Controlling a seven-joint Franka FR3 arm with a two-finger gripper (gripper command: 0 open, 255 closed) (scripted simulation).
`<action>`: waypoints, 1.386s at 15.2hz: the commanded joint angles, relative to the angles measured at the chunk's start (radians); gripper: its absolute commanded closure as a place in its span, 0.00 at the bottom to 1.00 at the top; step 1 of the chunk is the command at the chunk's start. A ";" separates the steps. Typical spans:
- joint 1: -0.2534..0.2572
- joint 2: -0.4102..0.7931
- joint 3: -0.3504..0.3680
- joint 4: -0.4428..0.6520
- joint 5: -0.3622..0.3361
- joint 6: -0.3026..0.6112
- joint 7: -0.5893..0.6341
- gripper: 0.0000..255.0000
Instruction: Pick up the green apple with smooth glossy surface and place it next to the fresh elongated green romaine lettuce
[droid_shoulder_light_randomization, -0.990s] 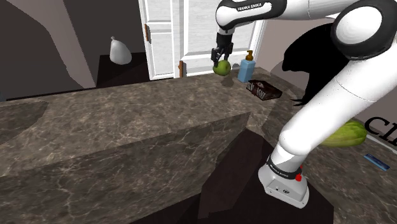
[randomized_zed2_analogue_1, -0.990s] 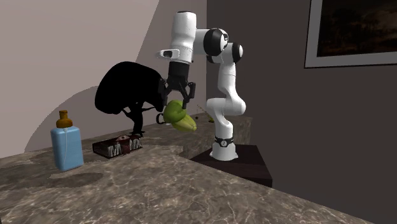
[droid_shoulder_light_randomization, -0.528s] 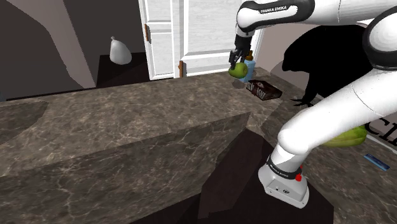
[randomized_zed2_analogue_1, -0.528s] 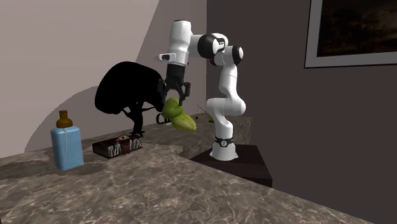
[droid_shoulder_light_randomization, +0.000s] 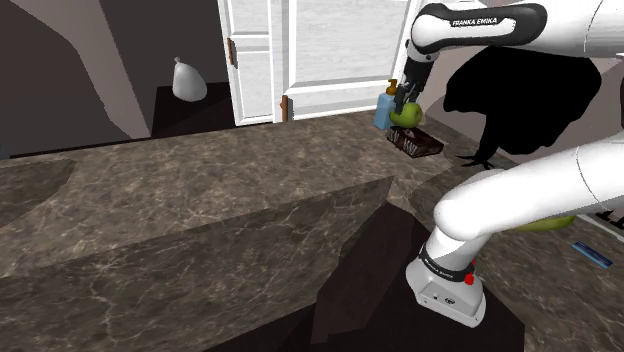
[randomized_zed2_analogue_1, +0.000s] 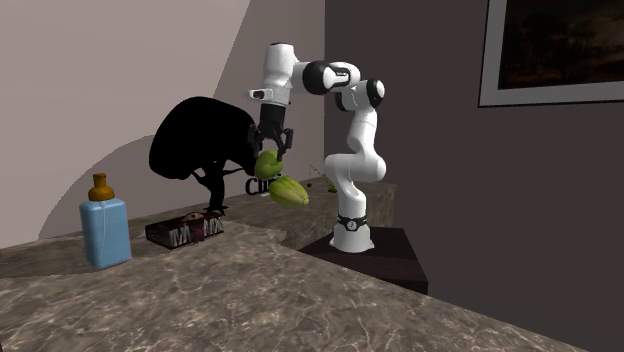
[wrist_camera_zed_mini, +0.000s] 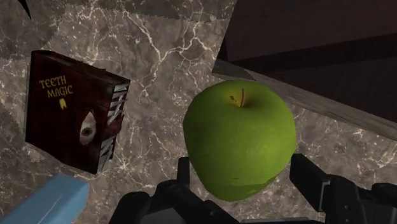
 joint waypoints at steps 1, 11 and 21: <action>-0.024 -0.052 -0.025 -0.032 -0.024 -0.014 -0.037 1.00; -0.150 -0.238 -0.177 -0.085 -0.150 -0.100 -0.249 1.00; -0.247 -0.312 -0.364 -0.022 -0.284 -0.165 -0.488 1.00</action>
